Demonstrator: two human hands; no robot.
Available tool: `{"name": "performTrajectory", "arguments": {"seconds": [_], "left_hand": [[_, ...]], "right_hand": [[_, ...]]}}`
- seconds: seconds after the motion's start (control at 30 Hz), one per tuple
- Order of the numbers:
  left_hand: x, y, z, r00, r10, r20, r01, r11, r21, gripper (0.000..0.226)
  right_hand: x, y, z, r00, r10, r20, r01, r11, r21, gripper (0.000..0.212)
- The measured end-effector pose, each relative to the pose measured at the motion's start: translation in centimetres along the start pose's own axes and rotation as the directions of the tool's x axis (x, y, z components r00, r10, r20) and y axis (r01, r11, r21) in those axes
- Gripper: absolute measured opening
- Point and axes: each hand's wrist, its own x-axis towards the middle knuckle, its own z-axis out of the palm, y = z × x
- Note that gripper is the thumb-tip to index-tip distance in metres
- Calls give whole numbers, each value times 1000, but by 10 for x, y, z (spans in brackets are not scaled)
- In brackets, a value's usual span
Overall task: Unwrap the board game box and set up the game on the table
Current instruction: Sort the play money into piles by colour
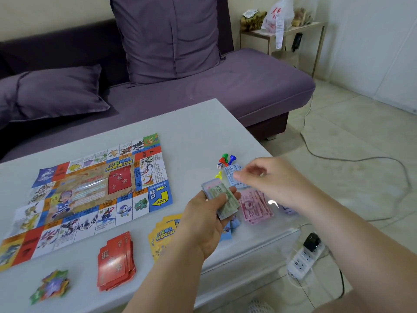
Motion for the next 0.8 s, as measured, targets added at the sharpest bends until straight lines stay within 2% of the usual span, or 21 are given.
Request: {"name": "performTrajectory", "arguments": {"seconds": [0.07, 0.23, 0.37, 0.43, 0.53, 0.63, 0.73, 0.8], "left_hand": [[2, -1, 4, 999, 36, 27, -37, 999, 36, 17], [8, 2, 12, 996, 71, 57, -76, 992, 96, 13], [14, 3, 16, 995, 45, 90, -49, 998, 46, 22], [17, 3, 17, 994, 55, 94, -60, 997, 45, 25], [23, 4, 19, 996, 58, 68, -60, 998, 27, 23], [29, 5, 20, 998, 55, 11, -55, 998, 25, 24], [32, 6, 20, 998, 63, -27, -62, 997, 47, 19], [33, 7, 19, 997, 69, -36, -67, 996, 67, 15]], "right_hand": [[-1, -3, 4, 997, 14, 77, -16, 1000, 23, 22], [9, 0, -2, 994, 64, 94, -70, 996, 59, 14], [16, 7, -8, 992, 81, 92, -89, 993, 79, 11], [21, 13, -15, 994, 105, 20, -106, 985, 135, 10], [35, 29, -27, 963, 127, -237, -88, 982, 168, 8], [49, 45, -27, 947, 145, -286, -126, 988, 86, 12], [57, 54, -22, 931, 211, -299, -257, 958, -124, 20], [56, 46, -22, 918, 178, -353, -263, 942, -210, 31]]}}
